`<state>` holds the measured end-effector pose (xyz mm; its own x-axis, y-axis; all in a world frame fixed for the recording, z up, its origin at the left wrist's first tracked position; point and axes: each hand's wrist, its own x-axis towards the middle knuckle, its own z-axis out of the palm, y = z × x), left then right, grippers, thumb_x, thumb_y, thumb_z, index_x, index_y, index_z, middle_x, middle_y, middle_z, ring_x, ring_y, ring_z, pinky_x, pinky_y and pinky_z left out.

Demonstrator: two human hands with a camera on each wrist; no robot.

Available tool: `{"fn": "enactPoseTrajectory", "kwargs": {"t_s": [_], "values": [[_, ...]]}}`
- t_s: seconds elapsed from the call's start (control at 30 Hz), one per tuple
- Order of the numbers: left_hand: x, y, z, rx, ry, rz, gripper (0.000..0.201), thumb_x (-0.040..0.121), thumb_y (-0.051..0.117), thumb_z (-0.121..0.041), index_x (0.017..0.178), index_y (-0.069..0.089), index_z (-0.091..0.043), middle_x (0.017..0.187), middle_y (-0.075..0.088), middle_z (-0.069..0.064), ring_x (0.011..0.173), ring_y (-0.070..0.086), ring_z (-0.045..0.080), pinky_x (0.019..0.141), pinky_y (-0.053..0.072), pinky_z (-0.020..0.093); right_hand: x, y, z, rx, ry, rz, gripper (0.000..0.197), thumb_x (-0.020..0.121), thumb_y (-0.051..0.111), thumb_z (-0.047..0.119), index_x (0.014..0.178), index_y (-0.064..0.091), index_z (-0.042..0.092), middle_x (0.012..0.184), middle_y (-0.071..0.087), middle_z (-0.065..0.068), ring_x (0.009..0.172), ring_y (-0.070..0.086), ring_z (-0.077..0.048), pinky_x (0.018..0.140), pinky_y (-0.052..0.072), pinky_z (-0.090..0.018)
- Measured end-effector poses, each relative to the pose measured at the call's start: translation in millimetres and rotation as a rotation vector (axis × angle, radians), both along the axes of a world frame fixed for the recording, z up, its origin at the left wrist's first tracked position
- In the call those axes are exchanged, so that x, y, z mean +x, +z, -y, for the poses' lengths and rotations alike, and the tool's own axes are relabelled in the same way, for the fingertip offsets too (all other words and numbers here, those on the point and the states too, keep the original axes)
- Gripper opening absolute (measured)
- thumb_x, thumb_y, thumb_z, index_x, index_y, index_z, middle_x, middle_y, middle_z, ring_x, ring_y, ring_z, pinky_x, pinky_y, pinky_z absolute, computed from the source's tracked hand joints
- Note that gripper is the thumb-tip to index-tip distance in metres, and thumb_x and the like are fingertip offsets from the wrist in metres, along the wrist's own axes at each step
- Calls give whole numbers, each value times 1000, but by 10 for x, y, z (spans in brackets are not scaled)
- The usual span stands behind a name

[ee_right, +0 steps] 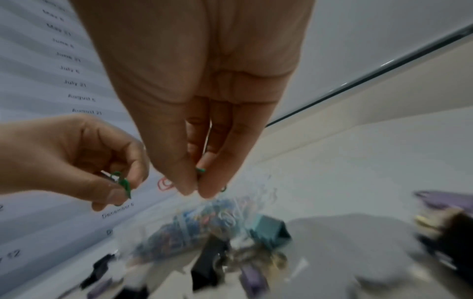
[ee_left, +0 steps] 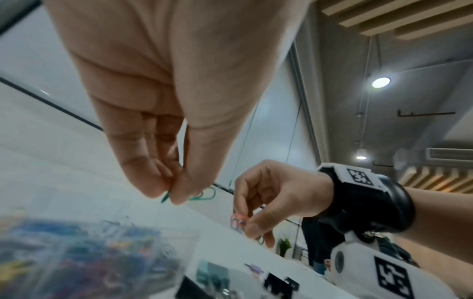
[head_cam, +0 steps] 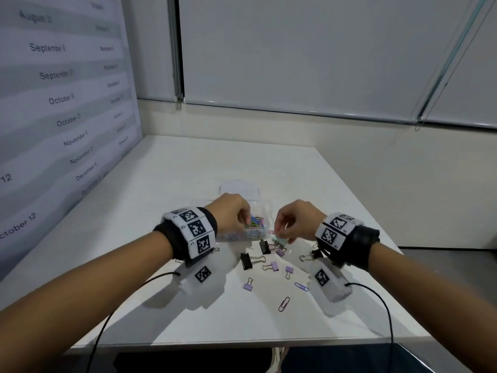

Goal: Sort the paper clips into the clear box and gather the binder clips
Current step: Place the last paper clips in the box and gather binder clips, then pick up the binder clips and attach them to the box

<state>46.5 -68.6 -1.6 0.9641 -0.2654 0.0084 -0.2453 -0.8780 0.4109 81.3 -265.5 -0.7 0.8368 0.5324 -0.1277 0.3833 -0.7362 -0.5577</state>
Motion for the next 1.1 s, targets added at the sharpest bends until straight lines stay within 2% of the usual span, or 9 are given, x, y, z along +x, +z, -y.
{"fn": "enactPoseTrajectory", "kwargs": {"t_s": [0.07,0.2,0.37,0.53,0.67,0.87,0.93,1.03,1.1], "values": [[49,35,-104,-8,66,28,14,82,61,-2,90,70,-6,95,69,6,66,52,5,59,38,11,95,60,-123,45,-22,38,11,76,73,7,70,67,14,62,66,5,47,63,-2,54,54,-17],[132,-44,-262,9,190,52,17,82,57,1,88,70,-9,98,70,8,81,60,18,72,43,23,220,74,-383,80,-36,83,9,76,73,6,73,68,12,66,66,2,46,61,0,48,47,-10],[168,-199,-311,67,233,21,21,86,54,-1,93,72,-10,105,70,8,99,63,24,82,46,26,271,-69,-612,31,-40,143,9,76,75,13,85,74,11,83,72,-5,69,61,-10,67,52,-20],[107,-183,-208,83,186,46,27,92,47,-2,110,65,-11,120,60,9,110,57,26,93,43,31,241,-150,-570,4,12,114,13,81,68,15,94,73,13,94,73,-4,84,66,-14,76,51,-23],[-80,-143,35,93,26,101,24,92,49,-9,108,66,-14,113,58,7,107,55,25,83,38,26,157,-129,-306,2,12,191,8,80,67,12,85,72,17,87,69,2,77,61,-13,66,44,-17],[-351,-238,404,58,-232,-72,20,87,54,-9,98,70,-9,101,70,7,82,61,15,71,37,19,-167,-160,198,-252,129,88,22,75,66,12,64,60,31,60,58,18,56,54,-1,53,40,-3],[-411,-307,519,81,-273,-133,18,87,56,-15,96,69,-8,98,70,8,68,57,14,69,41,22,-267,-228,343,-323,131,-1,14,72,67,16,65,65,27,55,58,17,51,54,-1,51,43,-9],[-495,-447,674,198,-266,-223,26,82,62,-36,88,69,-11,93,70,7,84,61,22,71,46,28,-361,-341,463,-378,105,-89,12,65,78,27,70,67,25,55,58,13,57,55,-5,61,49,-22],[-518,-532,754,221,-247,-268,32,78,63,-43,80,70,-11,87,71,7,83,63,23,73,52,33,-378,-396,500,-358,88,-102,17,64,80,29,69,64,28,56,58,12,61,55,-5,65,47,-21]]}}
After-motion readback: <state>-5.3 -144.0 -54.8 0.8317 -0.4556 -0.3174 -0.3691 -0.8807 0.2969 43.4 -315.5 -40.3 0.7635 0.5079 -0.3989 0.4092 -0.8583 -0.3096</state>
